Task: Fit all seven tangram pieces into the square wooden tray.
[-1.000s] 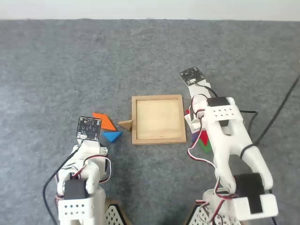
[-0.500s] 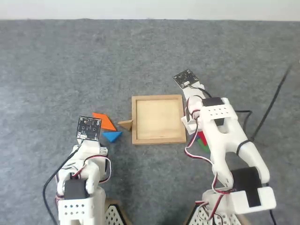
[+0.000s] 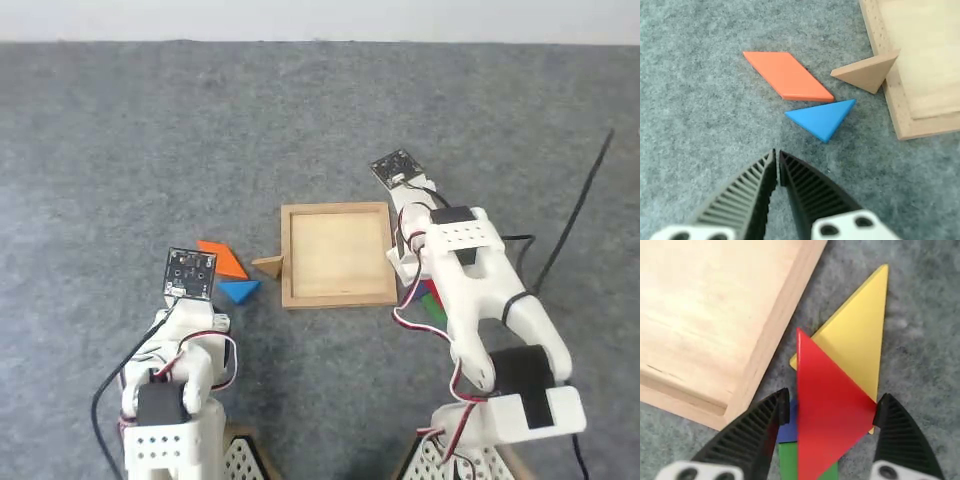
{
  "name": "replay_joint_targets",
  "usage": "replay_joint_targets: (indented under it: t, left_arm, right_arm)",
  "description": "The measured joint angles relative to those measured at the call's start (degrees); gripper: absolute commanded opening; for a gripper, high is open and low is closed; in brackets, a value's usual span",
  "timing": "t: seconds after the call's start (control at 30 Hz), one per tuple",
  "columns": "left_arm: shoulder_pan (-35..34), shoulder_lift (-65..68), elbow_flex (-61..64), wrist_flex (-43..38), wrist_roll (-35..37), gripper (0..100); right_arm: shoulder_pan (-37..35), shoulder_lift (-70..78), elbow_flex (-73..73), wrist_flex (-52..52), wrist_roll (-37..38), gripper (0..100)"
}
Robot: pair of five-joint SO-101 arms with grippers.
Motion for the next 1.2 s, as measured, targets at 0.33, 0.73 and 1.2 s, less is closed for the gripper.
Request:
replay_joint_targets:
  t: [0.33,0.73,1.2]
  left_arm:
    - [0.00,0.00,0.00,0.00,0.00,1]
    - [0.00,0.00,0.00,0.00,0.00,1]
    - [0.00,0.00,0.00,0.00,0.00,1]
  right_arm:
    - [3.43,0.09,0.00,0.00,-1.23,28.6]
    - [3.34,0.09,0.00,0.00,-1.23,38.0]
    - [3.34,0.09,1.93,-0.09,-3.25,37.9]
